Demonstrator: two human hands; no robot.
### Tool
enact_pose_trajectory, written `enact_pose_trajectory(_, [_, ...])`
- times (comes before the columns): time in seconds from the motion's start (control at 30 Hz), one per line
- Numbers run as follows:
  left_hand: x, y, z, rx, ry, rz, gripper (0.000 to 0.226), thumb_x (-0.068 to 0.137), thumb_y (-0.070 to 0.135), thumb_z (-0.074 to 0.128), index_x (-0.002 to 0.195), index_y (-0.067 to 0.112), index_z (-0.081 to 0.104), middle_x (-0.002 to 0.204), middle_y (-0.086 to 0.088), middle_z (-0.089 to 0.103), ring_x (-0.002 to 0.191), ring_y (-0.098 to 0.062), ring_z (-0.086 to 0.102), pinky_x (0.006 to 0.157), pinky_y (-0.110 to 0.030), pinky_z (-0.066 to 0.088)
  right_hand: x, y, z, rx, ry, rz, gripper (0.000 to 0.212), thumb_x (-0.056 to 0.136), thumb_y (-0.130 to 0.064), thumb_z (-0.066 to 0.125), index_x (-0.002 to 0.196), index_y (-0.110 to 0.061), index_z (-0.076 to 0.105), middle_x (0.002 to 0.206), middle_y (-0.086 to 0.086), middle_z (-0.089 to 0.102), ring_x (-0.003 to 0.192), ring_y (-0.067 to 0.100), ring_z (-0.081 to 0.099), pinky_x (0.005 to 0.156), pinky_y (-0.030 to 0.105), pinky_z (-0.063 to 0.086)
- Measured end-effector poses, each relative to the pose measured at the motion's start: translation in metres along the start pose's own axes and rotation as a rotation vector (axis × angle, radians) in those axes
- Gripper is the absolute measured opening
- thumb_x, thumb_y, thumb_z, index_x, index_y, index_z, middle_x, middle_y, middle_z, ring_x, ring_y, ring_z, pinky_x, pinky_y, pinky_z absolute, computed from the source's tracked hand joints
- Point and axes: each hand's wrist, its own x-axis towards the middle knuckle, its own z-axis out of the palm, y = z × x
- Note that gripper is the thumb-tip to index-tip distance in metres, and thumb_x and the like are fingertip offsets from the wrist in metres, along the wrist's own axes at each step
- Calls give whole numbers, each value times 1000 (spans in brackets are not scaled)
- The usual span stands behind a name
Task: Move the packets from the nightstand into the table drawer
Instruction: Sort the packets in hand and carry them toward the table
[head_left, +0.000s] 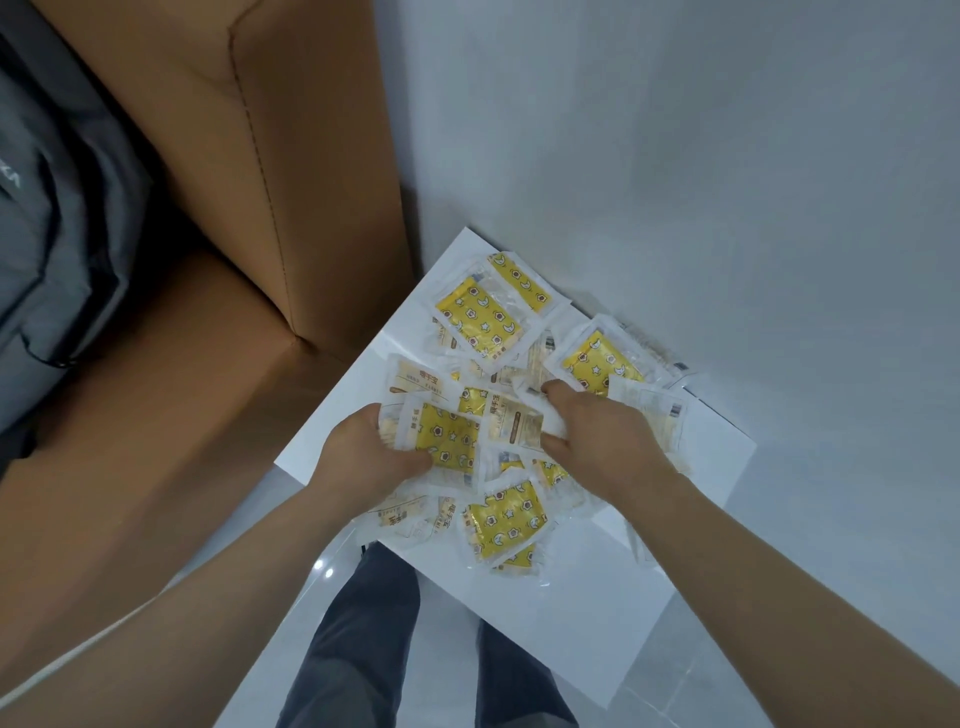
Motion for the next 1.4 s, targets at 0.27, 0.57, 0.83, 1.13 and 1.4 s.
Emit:
enact_pose_trajectory(0.27, [3,1,3,5,5,2,43,72,27,80,109,25,59,102,2,66,85,-21,67,73,-33,56,11,-1,19,16,41,62,44,90,-28,56,133,-27,47,106,1,61,95,22,61,68,31,49])
enact_pose_trajectory(0.57, [-34,11,-15,6,43,27,38,74,25,78,107,25,60,100,2,67,83,-19,67,72,-34,57,-35,0,-12,432,131,137,10,81,-15,57,86,-21,62,62,-1,59,53,17,51,48,32,39])
enact_pose_trajectory(0.83, [-131,53,-42,-11,128,172,36,69,22,79,101,24,63,92,4,68,81,-16,67,72,-40,59,-127,-17,-91,573,169,204,15,81,-18,61,95,-23,66,69,2,65,63,21,60,53,29,43])
enact_pose_trajectory(1.13, [-244,115,-64,-37,106,455,27,72,17,75,93,28,60,86,10,66,79,-5,61,57,-18,43,-262,-42,-192,788,419,303,20,78,-18,65,92,-31,58,75,-6,66,67,13,61,63,37,52])
enact_pose_trajectory(1.4, [-328,191,-92,100,-59,794,25,72,15,74,85,30,59,80,12,66,74,-1,60,58,-19,43,-375,-89,-229,921,757,549,22,80,-17,67,89,-35,61,78,-12,68,68,4,62,62,25,52])
